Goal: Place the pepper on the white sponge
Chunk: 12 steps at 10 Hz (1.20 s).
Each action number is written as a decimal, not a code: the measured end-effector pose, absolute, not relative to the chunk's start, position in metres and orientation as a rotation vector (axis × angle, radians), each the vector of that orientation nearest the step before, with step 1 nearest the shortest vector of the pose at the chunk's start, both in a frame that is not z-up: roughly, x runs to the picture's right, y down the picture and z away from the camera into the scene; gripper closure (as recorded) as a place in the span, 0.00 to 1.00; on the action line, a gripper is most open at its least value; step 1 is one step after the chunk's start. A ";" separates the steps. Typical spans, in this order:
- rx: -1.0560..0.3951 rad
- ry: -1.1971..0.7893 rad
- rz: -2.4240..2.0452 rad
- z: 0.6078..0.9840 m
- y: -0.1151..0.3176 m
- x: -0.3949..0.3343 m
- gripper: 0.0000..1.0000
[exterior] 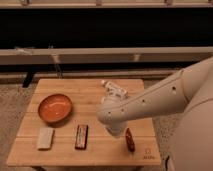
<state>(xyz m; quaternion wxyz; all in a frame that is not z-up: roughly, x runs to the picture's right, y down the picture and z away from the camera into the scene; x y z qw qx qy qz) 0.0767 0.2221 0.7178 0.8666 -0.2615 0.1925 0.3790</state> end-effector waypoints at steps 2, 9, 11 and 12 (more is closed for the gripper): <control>-0.561 0.414 0.898 0.728 0.231 0.113 0.34; -0.638 0.432 1.033 0.760 0.257 0.128 0.20; -0.649 0.455 1.039 0.767 0.265 0.128 0.20; -0.654 0.465 1.040 0.771 0.269 0.128 0.20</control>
